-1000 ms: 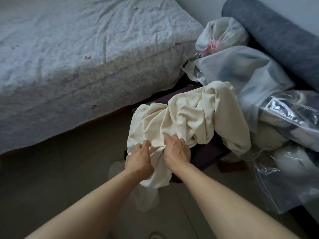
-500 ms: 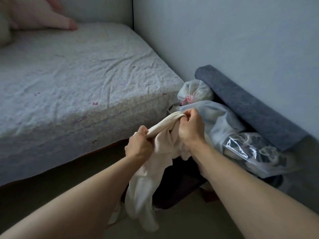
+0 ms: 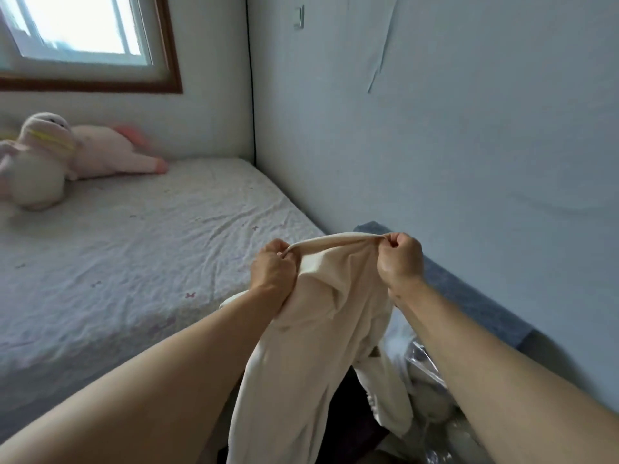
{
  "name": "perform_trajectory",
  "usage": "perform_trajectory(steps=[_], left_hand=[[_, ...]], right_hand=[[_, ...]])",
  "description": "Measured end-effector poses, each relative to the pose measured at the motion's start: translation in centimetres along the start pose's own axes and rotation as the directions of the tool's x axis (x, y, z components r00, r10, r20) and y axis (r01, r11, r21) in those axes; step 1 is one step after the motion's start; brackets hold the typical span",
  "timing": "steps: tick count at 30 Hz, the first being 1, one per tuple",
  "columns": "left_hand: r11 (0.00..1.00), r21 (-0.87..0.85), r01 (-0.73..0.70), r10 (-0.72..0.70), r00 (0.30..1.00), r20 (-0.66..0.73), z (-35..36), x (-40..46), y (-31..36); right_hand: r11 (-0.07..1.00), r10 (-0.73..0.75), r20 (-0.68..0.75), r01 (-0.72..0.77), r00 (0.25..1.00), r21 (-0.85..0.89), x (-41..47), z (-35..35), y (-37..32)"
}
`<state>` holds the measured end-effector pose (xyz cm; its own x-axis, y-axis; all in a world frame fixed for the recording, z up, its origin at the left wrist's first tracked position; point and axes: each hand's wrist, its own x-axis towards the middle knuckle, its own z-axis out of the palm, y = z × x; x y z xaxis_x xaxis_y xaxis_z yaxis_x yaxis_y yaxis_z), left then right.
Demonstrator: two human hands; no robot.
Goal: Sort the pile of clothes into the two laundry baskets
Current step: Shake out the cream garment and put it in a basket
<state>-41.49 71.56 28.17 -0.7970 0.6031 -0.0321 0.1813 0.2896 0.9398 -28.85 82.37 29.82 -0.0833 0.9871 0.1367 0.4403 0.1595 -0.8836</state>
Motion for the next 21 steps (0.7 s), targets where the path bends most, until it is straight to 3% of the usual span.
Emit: perform_trajectory(steps=[6,11,13,15,17,18,19,21], left_hand=[[0.970,-0.235,0.055,-0.052,0.998,0.021,-2.1,-1.3,5.7],[0.831,-0.525,0.187,-0.132,0.981,0.141,-4.0,-3.3,10.2],[0.766,-0.601,0.227,-0.151,0.973,0.174,-5.0,-4.3,12.0],[0.726,-0.645,0.239,-0.141,0.970,0.200,-5.9,-5.4,13.6],[0.697,-0.670,0.256,-0.121,0.963,0.242,-6.4,-6.6,14.9],[0.675,-0.683,0.279,-0.114,0.954,0.278,-6.5,-7.2,15.4],[0.660,-0.690,0.296,-0.107,0.947,0.304,-6.8,-7.9,15.8],[0.675,-0.666,0.316,-0.079,0.929,0.361,-7.2,-9.2,16.5]], right_hand=[[0.998,-0.061,-0.049,0.062,0.997,0.032,-0.6,-3.2,-3.8],[0.990,-0.067,-0.057,0.074,0.996,0.118,-2.5,-6.2,-6.5],[0.936,-0.064,0.125,0.016,0.990,0.350,-4.8,-8.1,-8.1],[0.872,-0.188,0.380,-0.024,0.906,0.489,-7.6,-10.2,-9.7],[0.928,-0.324,0.496,0.170,0.806,0.330,-9.9,-11.5,-10.7],[0.928,-0.372,0.484,0.304,0.792,0.215,-10.7,-11.8,-11.1],[0.914,-0.394,0.404,0.397,0.826,0.081,-11.3,-12.1,-11.5],[0.922,-0.377,0.164,0.387,0.911,-0.032,-12.2,-13.3,-12.7]])
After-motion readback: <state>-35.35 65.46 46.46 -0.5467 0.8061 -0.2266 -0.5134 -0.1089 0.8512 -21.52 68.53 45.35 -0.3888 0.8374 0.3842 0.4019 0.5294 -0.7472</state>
